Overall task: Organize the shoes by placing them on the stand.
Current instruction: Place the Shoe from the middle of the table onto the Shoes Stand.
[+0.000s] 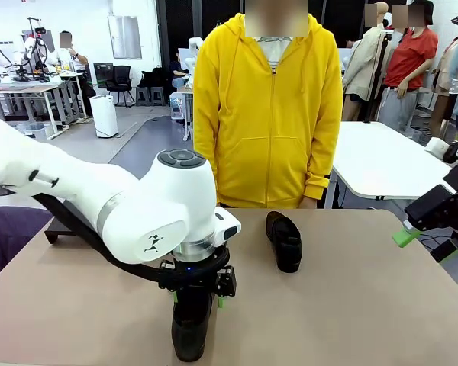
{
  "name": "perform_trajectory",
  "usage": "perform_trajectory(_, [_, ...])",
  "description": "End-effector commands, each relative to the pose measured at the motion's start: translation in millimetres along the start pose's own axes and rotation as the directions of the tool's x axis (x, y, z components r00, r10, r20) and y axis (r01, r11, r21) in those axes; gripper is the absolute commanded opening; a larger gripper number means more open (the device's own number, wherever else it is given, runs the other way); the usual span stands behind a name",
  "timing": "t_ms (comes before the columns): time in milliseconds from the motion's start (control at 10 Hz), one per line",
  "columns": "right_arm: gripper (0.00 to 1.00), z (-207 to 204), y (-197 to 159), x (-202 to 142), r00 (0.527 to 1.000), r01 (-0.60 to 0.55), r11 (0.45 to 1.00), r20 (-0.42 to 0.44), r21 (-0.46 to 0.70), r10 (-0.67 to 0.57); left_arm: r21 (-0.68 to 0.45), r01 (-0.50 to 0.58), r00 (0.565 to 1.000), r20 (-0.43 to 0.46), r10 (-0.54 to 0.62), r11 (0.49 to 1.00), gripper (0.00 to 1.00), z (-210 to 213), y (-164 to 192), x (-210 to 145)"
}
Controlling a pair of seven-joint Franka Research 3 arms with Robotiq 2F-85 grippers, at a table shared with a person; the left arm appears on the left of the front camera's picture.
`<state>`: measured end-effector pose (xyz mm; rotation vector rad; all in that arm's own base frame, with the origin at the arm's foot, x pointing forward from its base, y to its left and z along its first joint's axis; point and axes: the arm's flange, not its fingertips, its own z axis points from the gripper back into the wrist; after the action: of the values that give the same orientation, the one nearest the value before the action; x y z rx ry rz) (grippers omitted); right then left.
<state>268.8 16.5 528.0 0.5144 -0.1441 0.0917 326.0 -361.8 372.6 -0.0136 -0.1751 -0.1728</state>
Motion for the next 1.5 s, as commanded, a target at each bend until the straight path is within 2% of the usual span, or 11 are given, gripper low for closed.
perform_trajectory(0, [1.0, 1.6, 1.3, 2.8, 1.0, -0.015, 0.999, 0.01, 0.033, 0.015, -0.004, -0.008, 1.0, -0.008, 0.008, 1.0, 1.0, -13.2, -12.1, 8.7])
perform_trajectory(400, [1.0, 1.6, 1.3, 2.8, 1.0, -0.015, 0.999, 0.01, 0.033, 0.015, -0.026, 0.032, 0.999, -0.021, -0.033, 0.999, 1.0, -24.8, -24.3, 15.4])
perform_trajectory(800, [1.0, 1.6, 1.3, 2.8, 1.0, -0.015, 0.999, 0.01, 0.033, 0.015, -0.029, 0.017, 0.999, -0.049, -0.019, 0.999, 1.0, -33.3, -26.1, 20.2])
perform_trajectory(900, [1.0, 1.6, 1.3, 2.8, 1.0, -0.015, 0.999, 0.01, 0.033, 0.015, -0.019, 0.01, 0.999, -0.05, -0.011, 1.0, 0.62, -32.8, -25.6, 20.9])
perform_trajectory(1000, [1.0, 1.6, 1.3, 2.8, 1.0, -0.015, 0.999, 0.01, 0.033, 0.015, -0.024, 0.003, 0.999, -0.054, -0.005, 1.0, 0.02, -33.1, -24.7, 21.3])
perform_trajectory(1400, [1.0, 1.6, 1.3, 2.8, 1.0, -0.015, 0.999, 0.01, 0.033, 0.015, 0.007, -0.02, 0.999, -0.027, 0.02, 1.0, 0.0, -22.8, -20.7, 16.9])
